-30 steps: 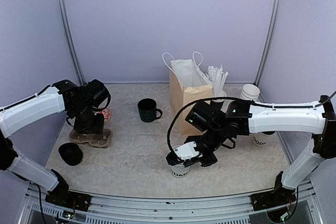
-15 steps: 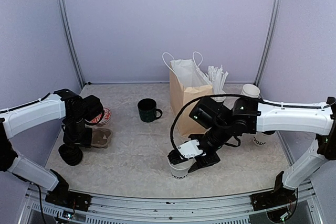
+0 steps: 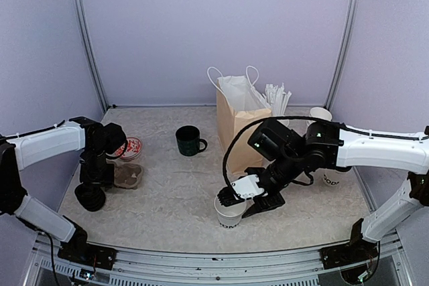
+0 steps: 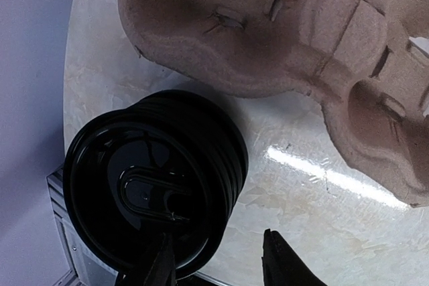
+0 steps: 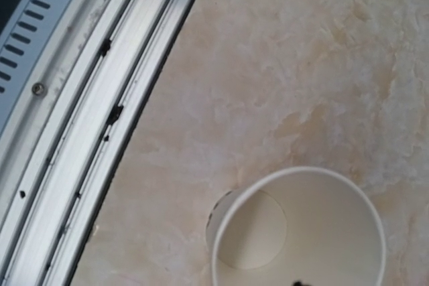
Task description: Pack the takeout coffee
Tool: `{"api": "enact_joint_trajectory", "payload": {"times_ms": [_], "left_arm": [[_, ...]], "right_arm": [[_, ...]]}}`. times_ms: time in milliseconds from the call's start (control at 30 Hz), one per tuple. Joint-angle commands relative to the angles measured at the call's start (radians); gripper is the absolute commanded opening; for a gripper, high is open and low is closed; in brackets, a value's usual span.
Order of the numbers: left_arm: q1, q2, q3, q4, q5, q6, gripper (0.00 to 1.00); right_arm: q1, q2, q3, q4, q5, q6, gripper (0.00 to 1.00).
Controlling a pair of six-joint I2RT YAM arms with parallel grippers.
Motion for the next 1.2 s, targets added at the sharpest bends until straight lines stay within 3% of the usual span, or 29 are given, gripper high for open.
{"api": "enact_joint_trajectory", "payload": {"times_ms": [0, 767, 1167], "left_arm": [[0.018, 0.018, -0.012, 0.027, -0.014, 0.011, 0.44], [0.028, 0.043, 0.018, -0.007, -0.009, 0.009, 0.09], [-0.074, 0.056, 0.170, -0.076, 0.003, -0.022, 0.03]], "right_arm": [[0.005, -0.012, -0.013, -0.003, 0.007, 0.006, 0.49], [0.002, 0.010, -0.024, 0.002, 0.017, -0.002, 0.47], [0.002, 0.021, -0.005, -0.022, 0.023, 0.000, 0.47]]}}
